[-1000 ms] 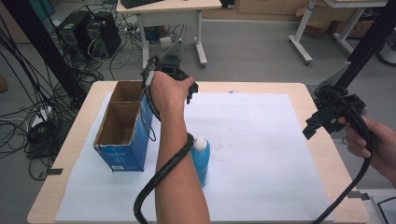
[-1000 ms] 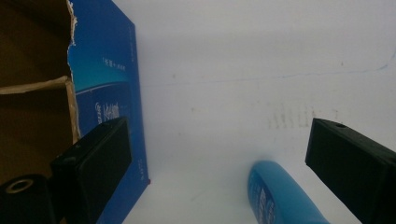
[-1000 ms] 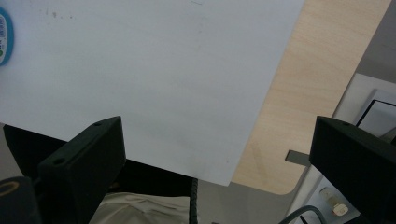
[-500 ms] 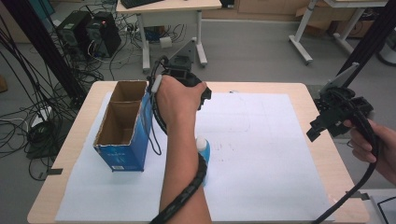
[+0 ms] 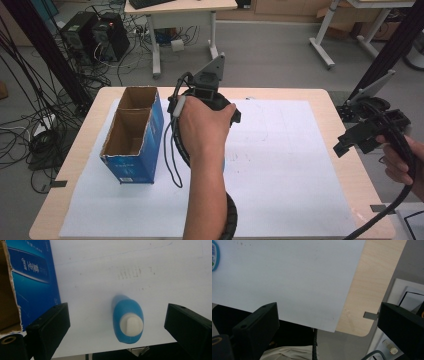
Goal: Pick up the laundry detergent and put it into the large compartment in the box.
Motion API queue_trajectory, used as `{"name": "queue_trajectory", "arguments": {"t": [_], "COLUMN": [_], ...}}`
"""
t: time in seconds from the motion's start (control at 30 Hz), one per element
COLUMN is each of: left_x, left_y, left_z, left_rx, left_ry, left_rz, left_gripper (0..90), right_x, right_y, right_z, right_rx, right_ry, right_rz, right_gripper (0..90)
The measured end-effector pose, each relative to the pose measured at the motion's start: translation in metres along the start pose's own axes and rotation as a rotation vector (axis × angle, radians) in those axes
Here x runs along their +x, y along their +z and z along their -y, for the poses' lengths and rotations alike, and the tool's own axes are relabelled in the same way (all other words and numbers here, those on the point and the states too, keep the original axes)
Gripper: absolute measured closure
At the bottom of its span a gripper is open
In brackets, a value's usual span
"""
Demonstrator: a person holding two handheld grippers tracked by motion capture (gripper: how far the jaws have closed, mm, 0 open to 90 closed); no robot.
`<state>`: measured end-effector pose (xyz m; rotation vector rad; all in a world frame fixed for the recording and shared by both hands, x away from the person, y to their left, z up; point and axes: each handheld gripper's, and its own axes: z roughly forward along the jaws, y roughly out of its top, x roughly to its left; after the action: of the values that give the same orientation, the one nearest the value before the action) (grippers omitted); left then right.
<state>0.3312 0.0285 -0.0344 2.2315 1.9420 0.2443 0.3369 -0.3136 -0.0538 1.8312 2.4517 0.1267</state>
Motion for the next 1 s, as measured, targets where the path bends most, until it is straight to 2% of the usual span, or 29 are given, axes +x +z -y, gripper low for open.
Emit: {"name": "queue_trajectory", "arguments": {"t": [0.33, 1.0], "left_x": [-0.006, -0.014], "left_y": [0.011, 0.040], "left_z": [0.013, 0.018], "left_rx": [0.028, 0.052], "left_ry": [0.008, 0.017], "left_rz": [0.013, 0.034], "left_gripper": [6.5, 6.5], "right_x": [0.002, 0.003], "right_y": [0.000, 0.003], "right_z": [0.011, 0.023], "right_rx": [0.000, 0.005], "right_ry": [0.000, -0.005], "right_rz": [0.004, 0.014], "right_gripper": [3.6, 3.6]}}
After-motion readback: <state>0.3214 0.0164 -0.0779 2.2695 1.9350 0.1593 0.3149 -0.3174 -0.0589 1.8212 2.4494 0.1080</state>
